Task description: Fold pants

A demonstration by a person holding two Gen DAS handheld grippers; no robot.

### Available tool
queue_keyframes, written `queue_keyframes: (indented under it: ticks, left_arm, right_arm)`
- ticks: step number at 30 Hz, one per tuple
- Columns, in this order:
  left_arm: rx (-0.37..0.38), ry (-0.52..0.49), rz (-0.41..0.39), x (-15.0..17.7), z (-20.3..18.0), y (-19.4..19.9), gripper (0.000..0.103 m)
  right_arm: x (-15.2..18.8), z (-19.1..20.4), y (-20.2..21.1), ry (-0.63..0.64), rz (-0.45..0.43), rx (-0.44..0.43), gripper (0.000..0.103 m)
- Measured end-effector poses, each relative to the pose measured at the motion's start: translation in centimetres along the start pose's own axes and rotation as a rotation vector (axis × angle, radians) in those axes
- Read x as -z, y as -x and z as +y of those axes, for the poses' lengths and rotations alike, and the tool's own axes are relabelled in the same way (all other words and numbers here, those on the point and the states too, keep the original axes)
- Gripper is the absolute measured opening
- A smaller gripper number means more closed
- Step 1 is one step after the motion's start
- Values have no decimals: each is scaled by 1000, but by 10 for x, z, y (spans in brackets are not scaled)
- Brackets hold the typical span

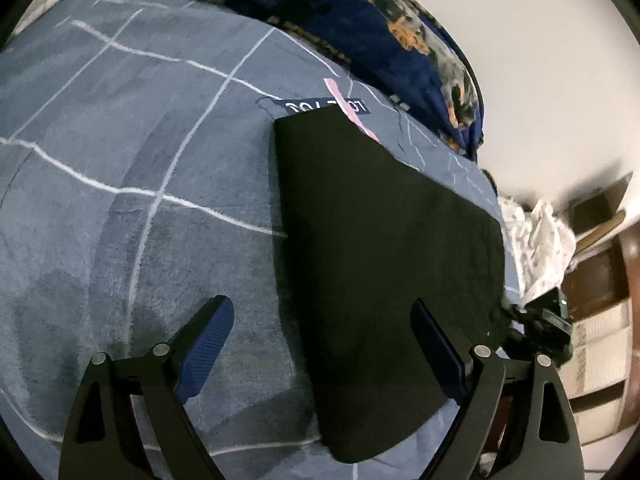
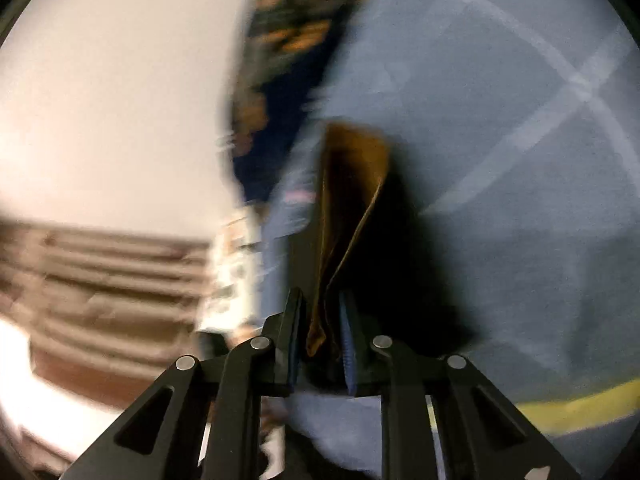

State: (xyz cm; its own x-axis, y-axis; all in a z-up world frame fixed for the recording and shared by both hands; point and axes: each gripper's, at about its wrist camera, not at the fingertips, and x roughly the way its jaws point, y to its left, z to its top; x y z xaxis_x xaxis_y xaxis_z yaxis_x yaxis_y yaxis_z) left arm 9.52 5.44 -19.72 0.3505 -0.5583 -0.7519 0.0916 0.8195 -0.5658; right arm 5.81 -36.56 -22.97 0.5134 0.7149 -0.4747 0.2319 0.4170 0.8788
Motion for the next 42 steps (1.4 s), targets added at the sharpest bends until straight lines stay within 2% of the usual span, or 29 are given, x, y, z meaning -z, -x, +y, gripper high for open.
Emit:
queue_keyframes:
  ticks: [2,4,8,11,12,13,16,19,21,26,32,34,35,39,42]
  left_arm:
    - [-33,-50,4,2,-7,-2,90]
    - [-59,-87,6,3,-13,-5,90]
    - [-50,-75,2,2,-12,-5,90]
    - [-32,-50,-6,2,-7,-3,90]
    - [-33,-47,-7,2,-7,-3,90]
    - [-40,-49,-5,2,-8,-4,90]
    - [-53,-69,-1,2,-12,-5,90]
    - [-56,-84,-1,3,-14,-6,91]
    - [-53,-86,4,2,-15,-6,91]
    - [13,-74,10,3,-10,-4,91]
    - [60,-80,21,0,-10,-7,91]
    - [60,-104,31,-1,-13,-8,91]
    - [61,-126,38,-1,-15,-10,91]
    - [90,-161,48,-3,-16,-14,91]
    - [164,-190,89,-7,-18,-21,91]
  right_arm:
    - [0,-12,2,-20,-5,0,14]
    - [1,0,-1,27,-8,36,15]
    - [-8,23,-8,57,10,9,16]
    - [-3,67,-9,187,21,-65,15]
    - [0,72,-6,228,15,-43,14]
    - [-2,72,-8,233,11,-8,14]
    - [-11,26,-13,115,16,101,14]
    - [-8,11,-15,86,8,83,13]
    - [-8,15,-16,105,-1,80,14]
    - [-7,26,-13,153,-7,101,22]
    - [-13,36,-13,243,-33,233,25]
    - [-17,37,-16,256,-37,273,36]
    - [-20,37,-18,266,-35,286,36]
    - [-28,35,-30,257,10,245,37]
    - [-32,37,-46,276,90,192,39]
